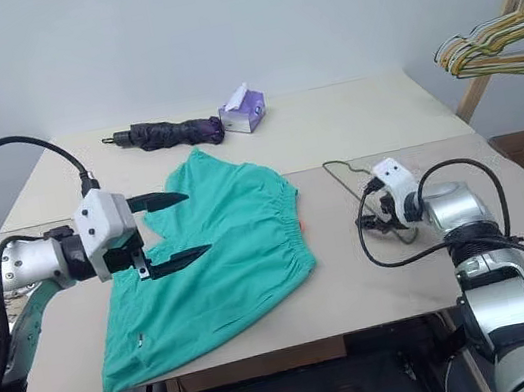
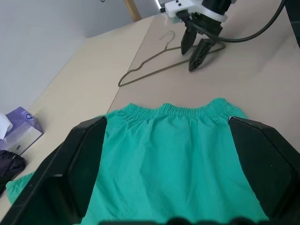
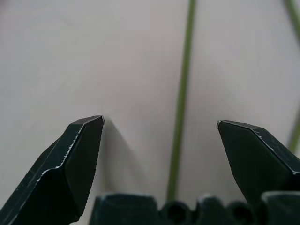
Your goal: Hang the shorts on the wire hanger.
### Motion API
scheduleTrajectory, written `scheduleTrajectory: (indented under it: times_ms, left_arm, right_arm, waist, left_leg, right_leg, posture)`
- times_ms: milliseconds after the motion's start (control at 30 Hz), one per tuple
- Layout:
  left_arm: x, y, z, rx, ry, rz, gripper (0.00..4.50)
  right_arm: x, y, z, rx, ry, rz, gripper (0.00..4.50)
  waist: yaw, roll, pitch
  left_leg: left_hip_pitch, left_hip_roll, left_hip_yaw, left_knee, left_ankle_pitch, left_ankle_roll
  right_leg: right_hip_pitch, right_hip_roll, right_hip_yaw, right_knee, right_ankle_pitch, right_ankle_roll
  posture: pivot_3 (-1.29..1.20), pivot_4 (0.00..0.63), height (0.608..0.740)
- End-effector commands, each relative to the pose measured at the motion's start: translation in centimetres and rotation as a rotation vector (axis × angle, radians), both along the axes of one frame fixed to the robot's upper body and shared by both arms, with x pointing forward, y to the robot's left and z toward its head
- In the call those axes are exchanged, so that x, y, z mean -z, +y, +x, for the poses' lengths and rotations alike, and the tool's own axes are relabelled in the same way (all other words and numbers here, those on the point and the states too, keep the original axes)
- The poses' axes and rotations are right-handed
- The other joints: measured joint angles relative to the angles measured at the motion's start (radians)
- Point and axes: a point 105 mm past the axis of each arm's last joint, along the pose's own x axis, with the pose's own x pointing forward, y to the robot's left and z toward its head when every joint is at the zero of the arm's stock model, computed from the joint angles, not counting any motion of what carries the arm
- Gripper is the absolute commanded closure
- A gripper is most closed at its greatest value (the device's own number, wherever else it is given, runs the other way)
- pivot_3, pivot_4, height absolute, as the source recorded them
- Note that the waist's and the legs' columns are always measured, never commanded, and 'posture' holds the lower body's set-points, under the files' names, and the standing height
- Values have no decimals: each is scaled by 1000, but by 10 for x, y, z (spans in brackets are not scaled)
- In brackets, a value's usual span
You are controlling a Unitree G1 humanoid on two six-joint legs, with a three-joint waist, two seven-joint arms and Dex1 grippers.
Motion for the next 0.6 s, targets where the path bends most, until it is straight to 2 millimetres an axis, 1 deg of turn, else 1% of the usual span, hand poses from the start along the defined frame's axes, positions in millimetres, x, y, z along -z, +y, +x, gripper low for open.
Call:
scheduleTrajectory:
  times_ms: [33,67,167,233,267,300,533,600]
  left_arm:
    - [-20,-6,-6,26,-53,-64,33]
    - [-21,-7,-6,28,-54,-74,33]
    - [-24,-7,-7,36,-55,-86,0]
    - [-23,-7,-7,39,-51,-83,0]
    - [-23,-8,-7,42,-49,-82,0]
    - [-22,-8,-7,45,-47,-82,0]
    - [-19,-11,-5,56,-39,-75,0]
    - [-18,-12,-4,55,-33,-76,0]
  right_arm:
    - [-10,3,6,-10,-2,19,0]
    - [-10,3,5,-10,5,23,0]
    - [-5,2,3,-5,56,13,541]
    - [-2,1,1,2,81,7,1215]
    - [-1,1,1,7,90,1,1644]
    - [0,1,1,11,94,-3,1909]
    - [10,-3,-2,54,123,-21,4392]
    - [13,-6,-3,68,119,-43,4454]
  waist:
    - [1,0,0]
    - [1,0,0]
    - [0,0,0]
    - [1,0,0]
    - [1,0,0]
    - [2,0,0]
    - [1,0,0]
    - [1,-1,-1]
  left_leg:
    - [0,0,0,0,0,0]
    - [0,0,0,0,0,0]
    - [0,0,0,0,0,0]
    - [0,0,0,0,0,0]
    - [0,0,0,0,0,0]
    - [0,0,0,0,0,0]
    - [1,0,0,0,0,0]
    - [1,0,0,0,0,0]
  right_leg:
    - [0,0,0,0,0,0]
    - [0,0,0,0,0,0]
    - [0,0,0,0,0,0]
    - [0,0,0,0,0,0]
    - [0,0,0,0,0,0]
    - [0,0,0,0,0,0]
    - [1,0,0,0,0,0]
    - [1,0,0,0,0,0]
  posture:
    - [123,0,740]
    - [123,0,740]
    - [117,0,740]
    - [112,0,740]
    - [112,0,740]
    - [112,0,740]
    - [97,0,740]
    - [95,0,740]
